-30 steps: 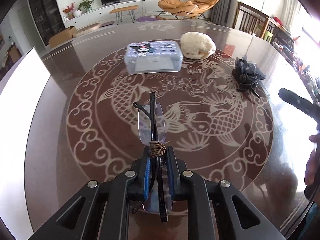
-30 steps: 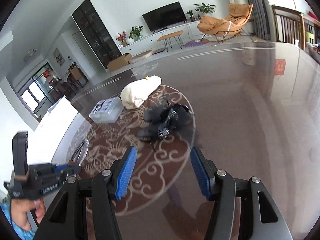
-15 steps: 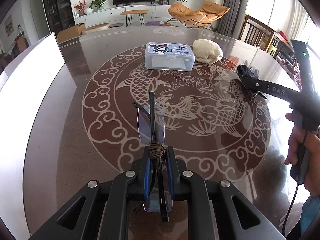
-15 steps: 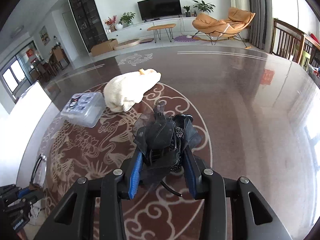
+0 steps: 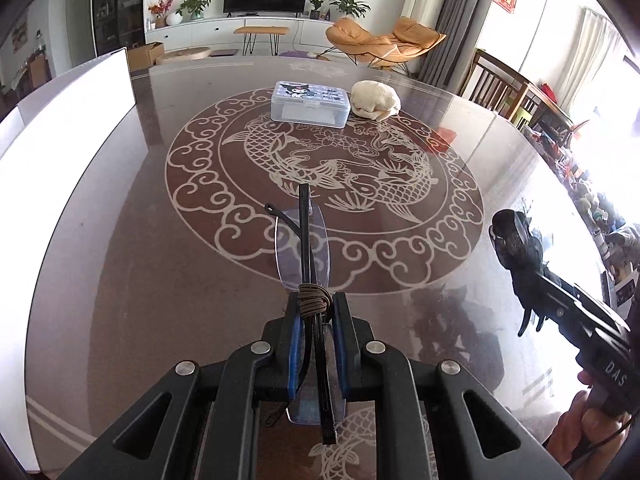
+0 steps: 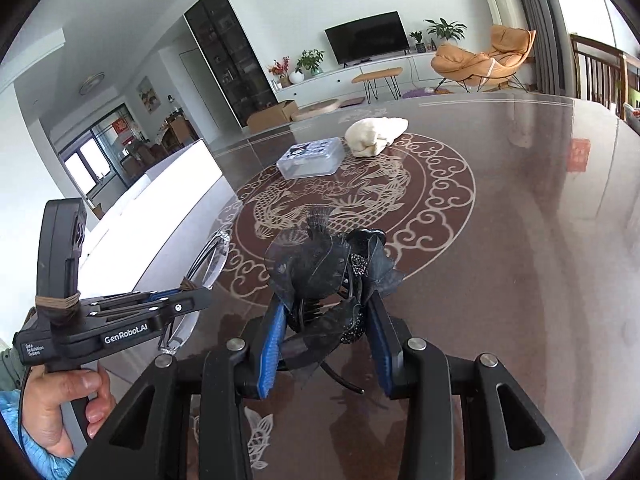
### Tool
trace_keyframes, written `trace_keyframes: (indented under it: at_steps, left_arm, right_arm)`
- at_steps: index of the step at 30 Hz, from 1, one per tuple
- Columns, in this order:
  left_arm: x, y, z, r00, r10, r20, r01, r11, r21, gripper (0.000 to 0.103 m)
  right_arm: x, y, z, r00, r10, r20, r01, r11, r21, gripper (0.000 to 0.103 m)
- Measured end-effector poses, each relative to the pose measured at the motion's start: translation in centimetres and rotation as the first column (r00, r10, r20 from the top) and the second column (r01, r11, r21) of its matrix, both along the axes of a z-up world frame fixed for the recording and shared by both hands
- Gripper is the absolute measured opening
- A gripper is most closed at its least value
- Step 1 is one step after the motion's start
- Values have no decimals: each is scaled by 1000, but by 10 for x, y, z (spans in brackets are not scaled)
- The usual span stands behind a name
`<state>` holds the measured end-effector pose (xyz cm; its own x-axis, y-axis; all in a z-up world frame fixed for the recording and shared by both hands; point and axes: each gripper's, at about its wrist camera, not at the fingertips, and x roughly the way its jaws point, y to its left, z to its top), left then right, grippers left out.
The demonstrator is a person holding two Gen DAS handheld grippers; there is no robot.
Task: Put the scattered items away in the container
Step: 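Lift the glasses and bow clip and carry them over the white box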
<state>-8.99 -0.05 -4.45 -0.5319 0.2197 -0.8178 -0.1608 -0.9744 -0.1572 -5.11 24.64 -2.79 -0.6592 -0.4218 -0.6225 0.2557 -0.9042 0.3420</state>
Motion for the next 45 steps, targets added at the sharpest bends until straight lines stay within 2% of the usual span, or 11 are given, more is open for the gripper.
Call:
trace_keyframes:
  at_steps: [5, 9, 21, 25, 29, 32, 36, 41, 45]
  left_arm:
    - [10, -8, -1, 1000, 23, 4, -23, 1000, 2, 14]
    - [14, -7, -7, 999, 24, 21, -24, 1000, -9, 14]
    - [15, 16, -13, 999, -24, 38, 26, 999, -38, 14]
    - [13, 12, -13, 998, -24, 56, 23, 1000, 10, 14]
    - [13, -5, -1, 999, -7, 49, 4, 998, 63, 14]
    - [9, -31, 20, 999, 11, 33, -15, 994, 111, 14]
    - [-5, -90, 67, 997, 65, -33, -59, 986, 159, 14]
    - [-24, -188, 131, 979, 162, -122, -150, 984, 100, 14]
    - [-29, -268, 155, 956, 259, -142, -255, 966, 46, 14]
  right_arm:
    - [17, -5, -10, 999, 17, -28, -17, 1000, 2, 39]
    - [21, 4, -13, 999, 4, -39, -5, 999, -32, 39]
    - [25, 10, -10, 999, 6, -54, -9, 999, -42, 39]
    - [23, 8, -8, 999, 17, -39, -19, 999, -44, 39]
    - [20, -5, 1, 998, 46, -33, -47, 998, -43, 39]
    - [17, -28, 15, 994, 102, -48, -103, 995, -18, 39]
    - [-3, -74, 47, 978, 191, -82, -192, 981, -6, 39]
    - [-39, -160, 107, 929, 330, -166, -333, 943, 12, 39]
    - [-65, -245, 148, 877, 440, -193, -451, 893, -13, 39]
